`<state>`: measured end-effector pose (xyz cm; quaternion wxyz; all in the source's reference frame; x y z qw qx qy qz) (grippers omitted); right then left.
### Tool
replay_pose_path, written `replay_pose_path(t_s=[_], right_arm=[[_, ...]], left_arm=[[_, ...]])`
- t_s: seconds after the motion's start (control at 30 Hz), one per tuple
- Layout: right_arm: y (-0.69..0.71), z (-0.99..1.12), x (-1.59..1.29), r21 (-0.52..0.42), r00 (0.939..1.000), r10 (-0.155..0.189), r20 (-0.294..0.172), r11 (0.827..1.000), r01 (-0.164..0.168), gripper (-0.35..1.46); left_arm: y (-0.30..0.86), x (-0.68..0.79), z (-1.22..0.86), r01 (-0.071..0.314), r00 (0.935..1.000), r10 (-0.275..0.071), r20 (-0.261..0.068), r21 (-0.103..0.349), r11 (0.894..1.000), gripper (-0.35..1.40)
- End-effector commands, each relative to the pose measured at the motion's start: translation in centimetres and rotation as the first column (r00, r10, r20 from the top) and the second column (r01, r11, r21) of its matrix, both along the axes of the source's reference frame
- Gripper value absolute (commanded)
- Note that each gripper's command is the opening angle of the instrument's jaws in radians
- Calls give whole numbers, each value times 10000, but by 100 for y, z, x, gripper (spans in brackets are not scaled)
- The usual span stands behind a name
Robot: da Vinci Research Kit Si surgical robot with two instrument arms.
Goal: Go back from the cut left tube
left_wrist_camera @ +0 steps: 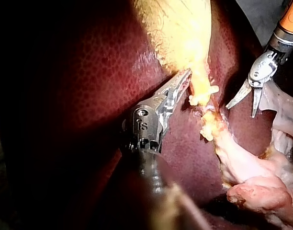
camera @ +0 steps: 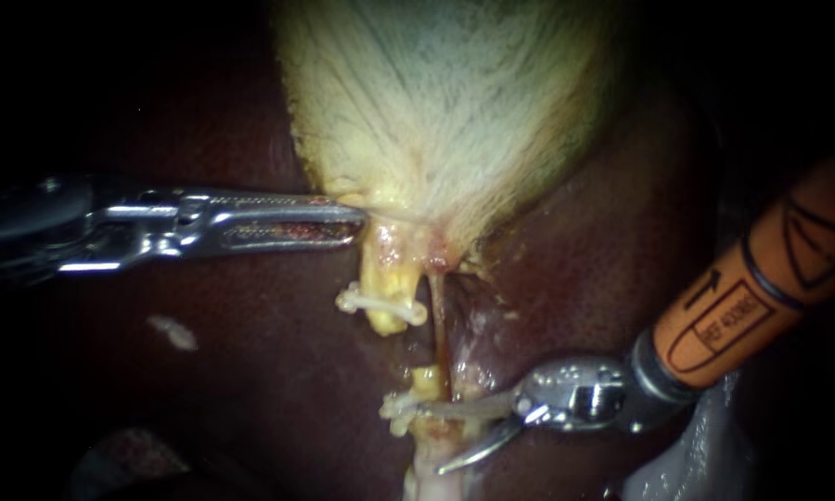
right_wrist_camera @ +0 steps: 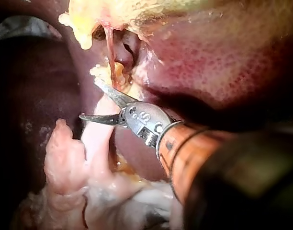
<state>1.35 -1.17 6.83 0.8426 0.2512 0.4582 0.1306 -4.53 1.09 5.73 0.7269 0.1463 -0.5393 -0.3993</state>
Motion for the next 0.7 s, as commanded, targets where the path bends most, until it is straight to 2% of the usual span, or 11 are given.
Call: replay_pose_path(t_s=[0.03, 0.2, 0.33, 0.5, 0.63, 0.7], right_arm=[[3, 1, -6, -219, 10000, -2, 82, 9998, 4, 142], [29, -2, -34, -1110, 9993, 209, 295, 9937, -175, 143], [54, -16, -52, -1808, 9985, 319, 449, 9833, -233, 143], [81, -35, -66, -2670, 9984, 508, 261, 9628, -420, 143], [92, -43, -74, -3124, 9983, 559, 188, 9488, -472, 143], [94, -43, -78, -3138, 9975, 649, 272, 9480, -531, 143]], left_arm=[[0, 0, 0, -3, 10000, 3, 2, -1, 10000, -35], [0, 0, 0, -4, 10000, 4, 4, -1, 10000, -35], [0, 0, 0, -4, 10000, 4, 3, -1, 10000, -35], [0, 0, 1, -1, 10000, 1, 1, -2, 10000, -35], [-1, -1, 1, 5, 10000, -5, -5, -7, 10000, -35], [-2, -2, 2, 11, 10000, -11, -13, -18, 10000, -35]])
